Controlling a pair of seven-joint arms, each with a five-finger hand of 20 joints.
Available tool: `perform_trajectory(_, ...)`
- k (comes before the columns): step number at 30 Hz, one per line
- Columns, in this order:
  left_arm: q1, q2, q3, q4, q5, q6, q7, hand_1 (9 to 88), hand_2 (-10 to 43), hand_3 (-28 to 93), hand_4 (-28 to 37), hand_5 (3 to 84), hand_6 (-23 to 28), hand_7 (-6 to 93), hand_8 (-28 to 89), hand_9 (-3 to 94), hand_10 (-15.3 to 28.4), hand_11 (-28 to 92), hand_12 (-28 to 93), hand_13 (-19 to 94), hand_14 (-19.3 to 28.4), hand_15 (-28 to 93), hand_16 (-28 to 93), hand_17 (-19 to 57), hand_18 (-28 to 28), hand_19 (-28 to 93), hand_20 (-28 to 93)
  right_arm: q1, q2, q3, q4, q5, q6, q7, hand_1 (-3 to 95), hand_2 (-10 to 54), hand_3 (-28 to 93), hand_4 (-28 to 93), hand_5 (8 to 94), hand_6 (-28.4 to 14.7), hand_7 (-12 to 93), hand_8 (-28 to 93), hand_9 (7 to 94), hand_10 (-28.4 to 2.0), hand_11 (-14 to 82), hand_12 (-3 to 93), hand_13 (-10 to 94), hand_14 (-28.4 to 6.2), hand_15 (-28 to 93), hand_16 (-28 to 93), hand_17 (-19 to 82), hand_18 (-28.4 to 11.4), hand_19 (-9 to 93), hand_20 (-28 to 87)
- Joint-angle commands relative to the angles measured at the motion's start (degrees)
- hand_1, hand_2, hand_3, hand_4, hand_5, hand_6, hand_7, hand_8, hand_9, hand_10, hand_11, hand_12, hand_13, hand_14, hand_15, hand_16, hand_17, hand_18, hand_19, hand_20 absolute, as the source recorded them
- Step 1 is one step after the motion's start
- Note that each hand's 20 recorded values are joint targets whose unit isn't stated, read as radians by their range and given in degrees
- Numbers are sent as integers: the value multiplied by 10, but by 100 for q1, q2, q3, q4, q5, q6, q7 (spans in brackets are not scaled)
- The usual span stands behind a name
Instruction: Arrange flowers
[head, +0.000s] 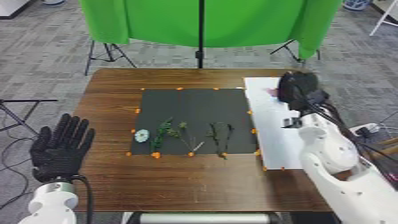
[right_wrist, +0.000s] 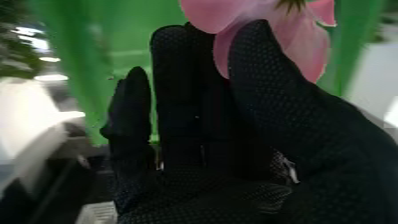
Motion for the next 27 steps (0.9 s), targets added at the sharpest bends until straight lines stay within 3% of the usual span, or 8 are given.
perform_trajectory(1,-55,32,99,66,19,-83,-71,259,189,766,-283,502,95,132,-105,439,150,218,78,316,160,392,-94,-74,139,379,127,1739,-1359,-1214,1006,-146,-149,-773,571,-95,745,-283,808,0,340,-10,783,-105,88,288,558,-84,484,339,268,-199,818,411)
perform_trajectory(6,-236,70,297,125,47,-89,-125,260,189,765,-283,502,95,132,-105,438,150,218,78,316,160,392,-93,-75,139,380,127,2176,-2109,-1719,1789,-386,-367,-1206,571,-95,745,-283,808,0,342,-14,779,-108,94,282,559,-83,485,336,268,-200,819,413)
perform_trajectory(9,-267,101,350,133,23,-72,-84,260,189,764,-283,502,95,132,-105,438,150,219,78,316,161,392,-93,-74,139,379,127,2261,-2435,-1912,2075,-533,-540,-1356,571,-95,746,-283,807,1,345,-14,778,-107,96,279,561,-81,485,338,269,-201,821,414)
perform_trajectory(12,-389,206,427,167,24,-79,-79,260,189,764,-283,501,95,132,-105,438,150,219,78,316,160,391,-93,-74,138,380,127,2269,-2554,-2135,2252,-963,-442,-1496,570,-95,747,-283,806,2,347,-17,778,-107,98,277,564,-80,483,339,270,-201,825,417)
perform_trajectory(17,-459,292,451,163,43,-104,-39,260,189,763,-283,502,96,132,-106,438,151,219,79,316,160,391,-92,-74,139,379,127,2269,-2854,-2316,2407,-1341,-840,-1657,571,-95,745,-283,805,2,350,-19,777,-108,98,275,568,-79,482,342,271,-202,826,419)
perform_trajectory(19,-396,344,446,120,-3,-141,36,260,189,764,-283,502,95,133,-105,438,151,219,79,317,159,391,-92,-74,139,379,127,2314,-3056,-2262,2658,-1497,-818,-1857,571,-95,744,-283,803,3,351,-20,775,-108,99,273,567,-79,480,343,271,-202,826,419)
perform_trajectory(24,-511,375,509,187,8,-154,-9,260,189,763,-283,502,95,133,-106,439,151,220,79,317,160,393,-92,-73,138,377,126,2252,-3201,-2296,2760,-1787,-1077,-1820,570,-95,741,-283,799,5,358,-20,771,-108,104,268,567,-78,479,342,271,-202,826,421)
perform_trajectory(27,-518,382,525,182,-29,-116,-32,260,189,763,-283,502,96,132,-106,439,151,220,79,317,160,392,-93,-74,139,378,127,2198,-3262,-2281,2783,-1809,-1183,-1703,568,-95,741,-283,796,7,363,-24,768,-108,108,264,565,-78,480,340,271,-203,827,422)
